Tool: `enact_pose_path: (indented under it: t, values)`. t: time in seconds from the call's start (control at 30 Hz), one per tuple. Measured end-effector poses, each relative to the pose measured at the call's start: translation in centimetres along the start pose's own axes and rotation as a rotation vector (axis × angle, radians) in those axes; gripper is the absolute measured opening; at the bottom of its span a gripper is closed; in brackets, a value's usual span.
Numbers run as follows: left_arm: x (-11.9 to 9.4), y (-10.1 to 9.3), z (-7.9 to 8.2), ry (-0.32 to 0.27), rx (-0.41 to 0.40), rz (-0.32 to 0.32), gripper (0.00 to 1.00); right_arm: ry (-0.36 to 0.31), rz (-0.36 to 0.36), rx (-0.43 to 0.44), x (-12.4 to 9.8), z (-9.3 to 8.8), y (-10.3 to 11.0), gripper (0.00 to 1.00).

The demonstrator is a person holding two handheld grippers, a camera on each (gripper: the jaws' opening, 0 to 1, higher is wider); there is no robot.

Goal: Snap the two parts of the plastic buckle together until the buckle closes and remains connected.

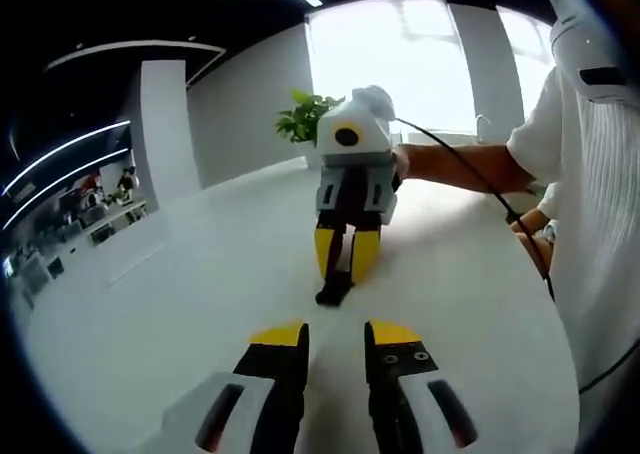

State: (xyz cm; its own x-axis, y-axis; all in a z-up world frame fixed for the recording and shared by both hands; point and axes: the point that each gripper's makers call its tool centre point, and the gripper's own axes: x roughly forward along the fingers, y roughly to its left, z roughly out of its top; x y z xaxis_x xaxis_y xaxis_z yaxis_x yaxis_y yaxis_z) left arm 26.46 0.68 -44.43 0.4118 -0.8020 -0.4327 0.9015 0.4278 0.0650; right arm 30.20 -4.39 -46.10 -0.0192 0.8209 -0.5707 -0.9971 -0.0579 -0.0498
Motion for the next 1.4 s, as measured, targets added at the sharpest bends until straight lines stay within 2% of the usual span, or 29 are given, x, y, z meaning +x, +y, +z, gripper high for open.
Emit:
enact_pose_path:
  t: [0.2, 0.43, 0.7, 0.93, 1.27, 1.4]
  values:
    - [0.0, 1.2, 0.2, -0.015, -0.024, 0.050, 0.22, 0.006, -0.001, 0.003, -0.1, -0.3, -1.7, 0.12]
    - [0.0, 1.4, -0.1, -0.004, -0.040, 0.061, 0.22, 0.024, 0.002, 0.002, -0.2, -0.5, -3.6, 0.12]
    - [-0.1, 2.2, -0.1, 0.000, -0.055, 0.108, 0.22, 0.006, 0.015, 0.013, 0.1, -0.5, -5.7, 0.11]
    - [-0.3, 3.1, -0.3, 0.003, -0.075, 0.151, 0.22, 0.030, 0.008, 0.023, 0.0, -0.5, -8.0, 0.11]
    - [-0.5, 3.4, -0.5, 0.013, -0.076, 0.168, 0.22, 0.040, 0.000, 0.044, -0.3, -0.7, -11.4, 0.11]
    - [-0.6, 3.5, -0.6, 0.015, -0.079, 0.172, 0.22, 0.060, -0.002, 0.035, -0.2, -0.6, -11.8, 0.11]
